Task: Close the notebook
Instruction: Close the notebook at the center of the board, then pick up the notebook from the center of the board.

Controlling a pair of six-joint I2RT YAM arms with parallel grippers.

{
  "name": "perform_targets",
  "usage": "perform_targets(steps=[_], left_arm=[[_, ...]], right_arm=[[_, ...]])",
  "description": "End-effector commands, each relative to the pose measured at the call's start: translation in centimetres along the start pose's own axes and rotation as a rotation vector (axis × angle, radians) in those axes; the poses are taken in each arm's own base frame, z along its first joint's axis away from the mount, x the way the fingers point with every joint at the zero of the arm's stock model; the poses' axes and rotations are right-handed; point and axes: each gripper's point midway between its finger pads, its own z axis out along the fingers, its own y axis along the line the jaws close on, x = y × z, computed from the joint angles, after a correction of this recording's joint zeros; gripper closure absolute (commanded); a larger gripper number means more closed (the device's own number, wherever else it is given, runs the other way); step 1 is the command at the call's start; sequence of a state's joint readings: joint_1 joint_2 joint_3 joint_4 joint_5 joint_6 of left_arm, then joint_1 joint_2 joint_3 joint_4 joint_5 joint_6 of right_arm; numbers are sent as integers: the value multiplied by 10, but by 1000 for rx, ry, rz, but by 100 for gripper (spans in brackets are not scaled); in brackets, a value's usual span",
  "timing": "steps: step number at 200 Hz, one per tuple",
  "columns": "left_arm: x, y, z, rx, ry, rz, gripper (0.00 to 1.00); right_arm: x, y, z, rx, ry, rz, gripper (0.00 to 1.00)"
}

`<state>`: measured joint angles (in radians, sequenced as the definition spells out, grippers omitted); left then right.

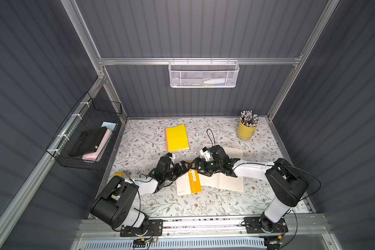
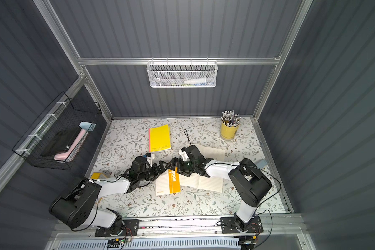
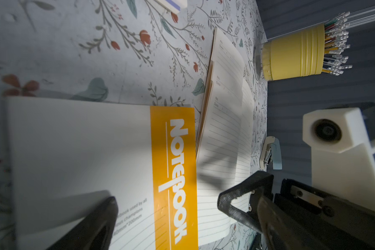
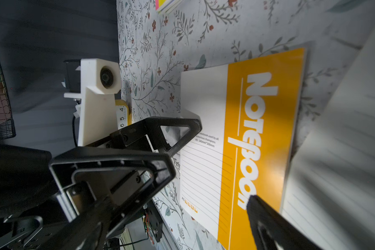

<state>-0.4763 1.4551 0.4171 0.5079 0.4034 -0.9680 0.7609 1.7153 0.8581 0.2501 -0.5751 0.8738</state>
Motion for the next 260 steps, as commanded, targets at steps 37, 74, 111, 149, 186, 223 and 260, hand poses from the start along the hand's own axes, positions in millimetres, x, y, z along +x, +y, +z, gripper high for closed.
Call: perform_targets(steps=[37, 74, 111, 149, 186, 223, 260], left_arm=[[-17, -2, -9, -69, -73, 19, 1], [-25, -20, -10, -18, -89, 38, 1], [-32, -34, -16, -44, -78, 92, 1], [-29, -35, -17, -58, -52, 104, 1], [-32, -36, -20, -69, -63, 106, 1], [-44, -29, -49, -215, -130, 148, 1], [-50, -3, -79, -415, -179, 183, 1]], right_arm=[[25, -16, 16, -36, 71, 74, 1], [28, -15, 17, -23, 78, 61, 1], [15, -2, 5, 17, 23, 4, 1], [1, 17, -9, 16, -35, -45, 1], [0, 28, -9, -25, -34, -45, 1], [-1, 34, -12, -49, -48, -56, 1], [-8, 51, -18, -78, -72, -88, 1]])
